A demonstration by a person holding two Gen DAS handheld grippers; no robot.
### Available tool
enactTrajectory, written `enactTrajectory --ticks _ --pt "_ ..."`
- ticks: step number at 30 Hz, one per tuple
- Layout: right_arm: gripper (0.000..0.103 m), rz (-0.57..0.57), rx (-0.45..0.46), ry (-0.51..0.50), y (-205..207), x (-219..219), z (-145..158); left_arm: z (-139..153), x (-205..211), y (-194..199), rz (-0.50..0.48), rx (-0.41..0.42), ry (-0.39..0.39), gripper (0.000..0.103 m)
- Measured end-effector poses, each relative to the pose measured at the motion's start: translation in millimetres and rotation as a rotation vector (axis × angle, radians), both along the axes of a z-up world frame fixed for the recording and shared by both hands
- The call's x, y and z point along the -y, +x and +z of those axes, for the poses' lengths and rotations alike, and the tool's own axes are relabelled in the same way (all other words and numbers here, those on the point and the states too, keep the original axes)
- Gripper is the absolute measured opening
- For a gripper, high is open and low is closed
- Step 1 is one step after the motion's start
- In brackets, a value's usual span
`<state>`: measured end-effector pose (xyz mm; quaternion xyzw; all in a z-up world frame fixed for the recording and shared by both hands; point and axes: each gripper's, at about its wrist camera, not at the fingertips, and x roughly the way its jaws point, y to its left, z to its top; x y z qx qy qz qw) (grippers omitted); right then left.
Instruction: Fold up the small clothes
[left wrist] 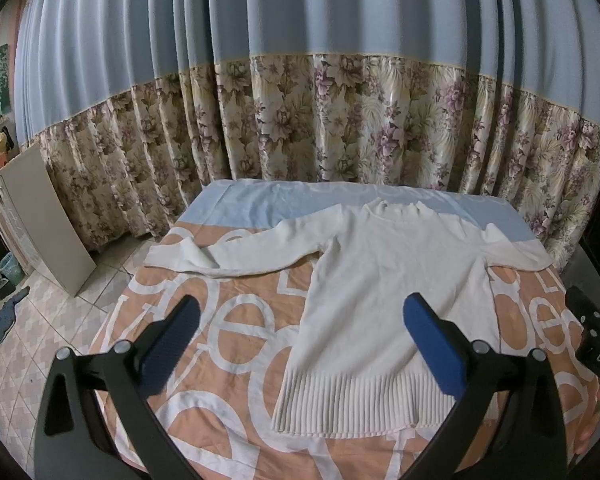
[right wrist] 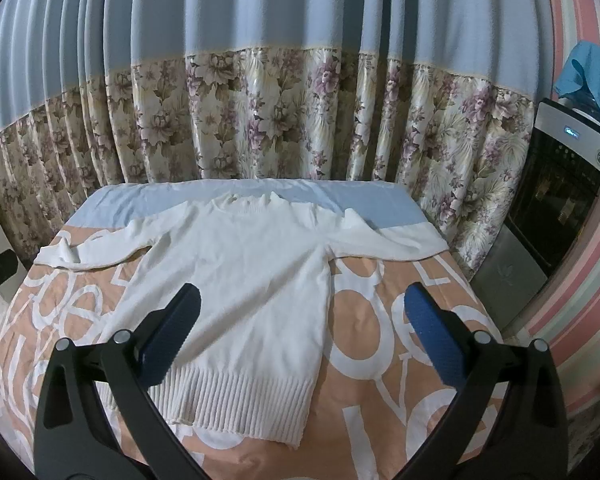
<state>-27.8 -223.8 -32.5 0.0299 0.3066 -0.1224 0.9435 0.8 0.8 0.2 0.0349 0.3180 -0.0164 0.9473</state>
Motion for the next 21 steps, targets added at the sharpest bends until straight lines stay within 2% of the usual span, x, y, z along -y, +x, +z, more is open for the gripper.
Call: enactTrajectory --ticks 21 --pt "0.1 -0.002 0.008 0.0 0 2 5 0 0 0 0.0 0.001 -0.002 0.102"
